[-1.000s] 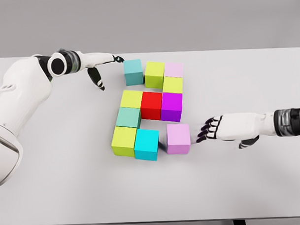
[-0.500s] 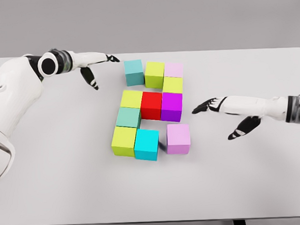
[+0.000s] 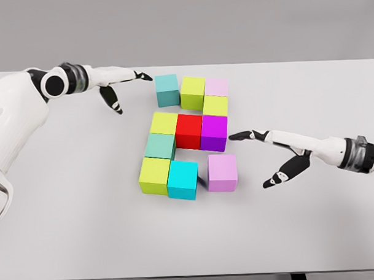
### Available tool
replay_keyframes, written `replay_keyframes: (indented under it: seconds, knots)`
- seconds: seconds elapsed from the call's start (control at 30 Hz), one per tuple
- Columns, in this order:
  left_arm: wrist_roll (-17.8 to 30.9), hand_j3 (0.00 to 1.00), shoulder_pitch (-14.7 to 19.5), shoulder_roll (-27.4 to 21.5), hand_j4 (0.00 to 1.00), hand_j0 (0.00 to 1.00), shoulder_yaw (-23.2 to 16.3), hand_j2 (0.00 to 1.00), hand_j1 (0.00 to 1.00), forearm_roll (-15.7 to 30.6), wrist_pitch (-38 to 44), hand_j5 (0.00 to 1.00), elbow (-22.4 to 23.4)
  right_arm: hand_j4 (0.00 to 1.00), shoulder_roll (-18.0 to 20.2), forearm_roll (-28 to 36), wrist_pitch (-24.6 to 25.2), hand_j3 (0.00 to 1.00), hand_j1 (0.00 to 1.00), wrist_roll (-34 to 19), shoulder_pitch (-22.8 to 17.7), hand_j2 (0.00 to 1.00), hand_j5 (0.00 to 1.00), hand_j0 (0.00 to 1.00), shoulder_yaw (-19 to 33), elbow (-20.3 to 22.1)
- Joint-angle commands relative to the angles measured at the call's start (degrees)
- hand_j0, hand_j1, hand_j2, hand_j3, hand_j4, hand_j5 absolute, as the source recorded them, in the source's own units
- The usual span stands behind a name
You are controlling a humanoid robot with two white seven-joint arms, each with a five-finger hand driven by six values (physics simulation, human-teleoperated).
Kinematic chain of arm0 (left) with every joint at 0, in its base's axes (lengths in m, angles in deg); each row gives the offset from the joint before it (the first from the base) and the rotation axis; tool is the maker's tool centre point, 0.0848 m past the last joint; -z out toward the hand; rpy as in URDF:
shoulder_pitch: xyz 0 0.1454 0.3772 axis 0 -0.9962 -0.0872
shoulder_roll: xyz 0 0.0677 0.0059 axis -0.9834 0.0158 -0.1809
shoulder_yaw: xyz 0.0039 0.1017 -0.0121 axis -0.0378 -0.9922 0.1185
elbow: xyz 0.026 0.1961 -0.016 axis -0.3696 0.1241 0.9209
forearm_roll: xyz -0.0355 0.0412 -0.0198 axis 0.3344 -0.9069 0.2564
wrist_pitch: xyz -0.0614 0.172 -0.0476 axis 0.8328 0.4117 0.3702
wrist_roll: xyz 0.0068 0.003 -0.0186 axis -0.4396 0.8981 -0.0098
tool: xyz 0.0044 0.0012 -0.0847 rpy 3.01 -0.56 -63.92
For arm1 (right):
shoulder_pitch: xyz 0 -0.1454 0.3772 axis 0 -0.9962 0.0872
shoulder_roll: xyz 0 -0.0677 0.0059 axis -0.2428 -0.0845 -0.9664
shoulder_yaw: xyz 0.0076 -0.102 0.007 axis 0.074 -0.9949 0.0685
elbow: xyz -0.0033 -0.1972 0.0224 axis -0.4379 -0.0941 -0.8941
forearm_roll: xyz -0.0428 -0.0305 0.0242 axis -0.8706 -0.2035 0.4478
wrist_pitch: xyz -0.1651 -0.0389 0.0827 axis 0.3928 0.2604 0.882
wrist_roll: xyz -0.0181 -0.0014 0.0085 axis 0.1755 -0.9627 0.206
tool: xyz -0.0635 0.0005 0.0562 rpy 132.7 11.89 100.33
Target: Assemble the squares on the desktop into the number 2
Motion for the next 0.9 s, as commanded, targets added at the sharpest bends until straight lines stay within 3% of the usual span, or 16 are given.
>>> replay_keyframes:
  seconds: [0.0, 0.17, 0.87]
  knots:
    - [-0.02, 1.0, 0.0, 0.18, 1.0, 1.0, 0.01, 1.0, 1.0, 0.18, -0.44, 1.0, -1.03, 1.0, -0.83, 0.63, 0.11, 1.0, 1.0, 0.01, -0.18, 1.0, 1.0, 1.0, -0.02, -1.51]
    - [-0.02, 1.0, -0.18, 0.09, 1.0, 1.0, 0.01, 1.0, 1.0, 0.18, -0.44, 1.0, -1.03, 1.0, -1.44, 0.28, 0.11, 1.0, 1.0, 0.01, -2.55, 1.0, 1.0, 1.0, -0.1, -1.87]
    - [0.06, 1.0, -0.18, 0.53, 1.0, 1.0, 0.01, 1.0, 1.0, 0.09, -0.26, 1.0, -1.99, 1.0, -1.44, -0.51, 0.11, 1.0, 1.0, 0.01, -3.95, 1.0, 1.0, 1.0, -0.72, 2.53]
